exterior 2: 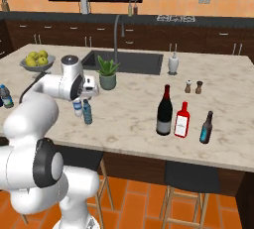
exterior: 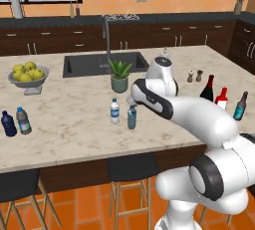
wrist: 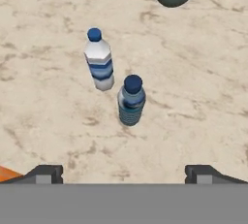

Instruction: Move the plastic bottles in the middle to the plastics group, and the glass bottles in the middle to the glass group.

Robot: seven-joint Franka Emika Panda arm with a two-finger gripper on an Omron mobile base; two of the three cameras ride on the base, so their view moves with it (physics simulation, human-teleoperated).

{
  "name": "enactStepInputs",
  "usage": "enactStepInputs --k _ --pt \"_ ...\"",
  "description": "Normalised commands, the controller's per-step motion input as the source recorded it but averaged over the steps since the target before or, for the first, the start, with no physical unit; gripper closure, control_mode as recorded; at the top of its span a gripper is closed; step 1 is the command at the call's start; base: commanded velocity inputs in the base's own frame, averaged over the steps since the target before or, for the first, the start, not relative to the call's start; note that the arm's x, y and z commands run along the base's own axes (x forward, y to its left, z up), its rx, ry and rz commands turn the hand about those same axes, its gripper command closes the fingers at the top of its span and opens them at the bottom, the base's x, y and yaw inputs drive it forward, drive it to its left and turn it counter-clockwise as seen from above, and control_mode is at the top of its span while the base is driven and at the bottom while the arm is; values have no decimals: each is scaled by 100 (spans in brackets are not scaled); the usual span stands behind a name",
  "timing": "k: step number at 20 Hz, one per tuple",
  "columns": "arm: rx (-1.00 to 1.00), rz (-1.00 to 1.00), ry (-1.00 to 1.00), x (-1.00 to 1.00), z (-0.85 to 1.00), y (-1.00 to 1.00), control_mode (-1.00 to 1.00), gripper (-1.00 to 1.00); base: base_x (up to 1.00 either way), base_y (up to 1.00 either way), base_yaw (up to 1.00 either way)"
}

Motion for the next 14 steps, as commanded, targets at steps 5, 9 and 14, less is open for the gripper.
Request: enactStepInputs --k 5,9,14 --pt "-1 -11 -8 17 -12 3 -100 -100 0 0 0" --pt "0 -8 -11 4 -18 11 -100 -100 0 0 0" --pt "1 -1 -9 7 -32 4 -100 -100 0 0 0"
